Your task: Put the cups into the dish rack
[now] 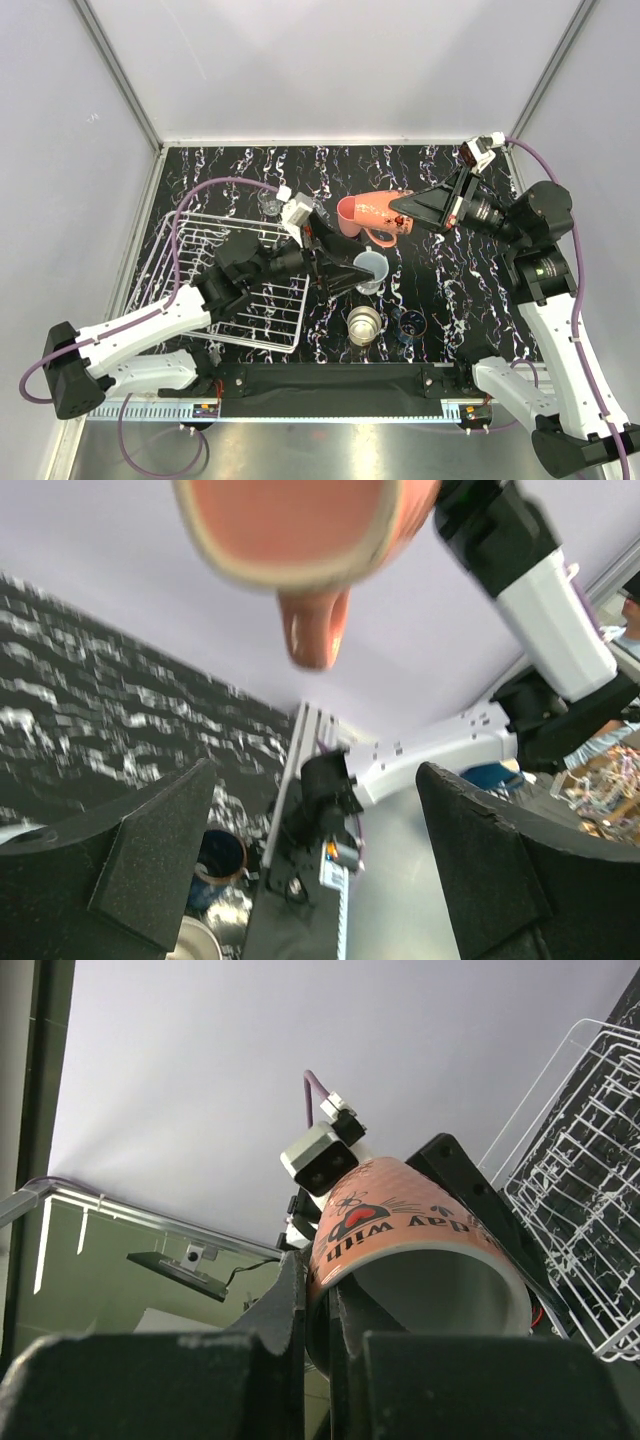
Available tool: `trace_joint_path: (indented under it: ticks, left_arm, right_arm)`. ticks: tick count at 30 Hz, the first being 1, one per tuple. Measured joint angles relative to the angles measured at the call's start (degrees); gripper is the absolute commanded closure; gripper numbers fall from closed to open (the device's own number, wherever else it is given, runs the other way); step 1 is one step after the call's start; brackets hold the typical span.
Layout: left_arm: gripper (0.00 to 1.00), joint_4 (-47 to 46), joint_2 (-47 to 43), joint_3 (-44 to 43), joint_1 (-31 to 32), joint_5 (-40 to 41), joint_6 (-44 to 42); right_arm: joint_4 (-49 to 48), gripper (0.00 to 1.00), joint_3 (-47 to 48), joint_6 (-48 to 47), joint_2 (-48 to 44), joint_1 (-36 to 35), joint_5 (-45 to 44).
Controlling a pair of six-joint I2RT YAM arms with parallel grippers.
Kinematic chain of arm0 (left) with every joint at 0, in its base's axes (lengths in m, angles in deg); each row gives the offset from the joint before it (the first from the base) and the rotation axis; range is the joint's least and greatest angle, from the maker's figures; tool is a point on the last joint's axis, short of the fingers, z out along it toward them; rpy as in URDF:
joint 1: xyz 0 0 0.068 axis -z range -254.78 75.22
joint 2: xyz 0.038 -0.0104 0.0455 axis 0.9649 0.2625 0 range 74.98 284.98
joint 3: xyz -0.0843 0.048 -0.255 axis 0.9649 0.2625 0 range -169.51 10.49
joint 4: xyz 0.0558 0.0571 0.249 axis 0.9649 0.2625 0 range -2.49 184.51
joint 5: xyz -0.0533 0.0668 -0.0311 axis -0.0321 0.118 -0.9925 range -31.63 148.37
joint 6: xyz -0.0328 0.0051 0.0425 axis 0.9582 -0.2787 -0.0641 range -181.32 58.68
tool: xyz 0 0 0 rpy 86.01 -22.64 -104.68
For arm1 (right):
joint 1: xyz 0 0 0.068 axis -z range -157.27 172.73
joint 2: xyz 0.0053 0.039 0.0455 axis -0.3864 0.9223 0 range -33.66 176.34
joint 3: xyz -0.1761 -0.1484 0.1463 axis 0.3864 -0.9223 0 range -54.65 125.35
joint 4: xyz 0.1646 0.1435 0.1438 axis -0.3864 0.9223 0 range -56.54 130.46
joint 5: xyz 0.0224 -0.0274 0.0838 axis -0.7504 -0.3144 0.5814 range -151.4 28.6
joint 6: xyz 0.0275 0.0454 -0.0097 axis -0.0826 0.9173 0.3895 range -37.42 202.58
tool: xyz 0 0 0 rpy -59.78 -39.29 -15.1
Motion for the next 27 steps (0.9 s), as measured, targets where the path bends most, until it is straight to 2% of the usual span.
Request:
trace_joint_path:
  ticks: [3, 6, 13, 14, 15, 19, 24, 27]
  left_arm:
    - [0.13, -3.76, 0.0, -0.17, 0.0, 0.81, -0.74]
    - [0.25, -5.84, 0.46, -1.25, 0.0, 1.22, -1.03]
    - [0.3, -9.22, 4.61, -5.97, 0.0, 1.81, -0.96]
    - [0.33, -9.79, 5.2, -6.38, 0.0, 1.84, -0.72]
    - [0.4, -10.21, 5.64, -6.69, 0.0, 1.84, -0.48]
    - [0.51, -12.9, 7.04, -6.91, 0.04, 1.92, 1.44]
    - [0.56, -14.45, 7.69, -7.08, 0.15, 2.1, 2.99]
    - [0.71, -13.97, 8.26, -7.87, 0.22, 2.4, 3.54]
  right_arm:
    - [-1.2, 1.0, -0.37, 1.05, -0.02, 0.0, 0.22]
    - [-2.03, 1.0, -0.76, 1.84, -0.02, 0.0, 0.55]
    - [-4.79, 1.0, -0.9, 3.82, -0.02, 0.0, 0.59]
    - [-5.42, 1.0, -0.98, 4.15, -0.04, 0.0, 0.59]
    - [-6.1, 1.0, -1.14, 4.68, -0.07, 0.0, 0.59]
    - [-9.62, 1.0, -2.67, 6.84, -0.24, 0.0, 0.61]
    - [-11.19, 1.0, -3.15, 8.02, -0.22, 0.0, 0.63]
    - [-11.76, 1.0, -3.13, 8.13, -0.26, 0.0, 0.59]
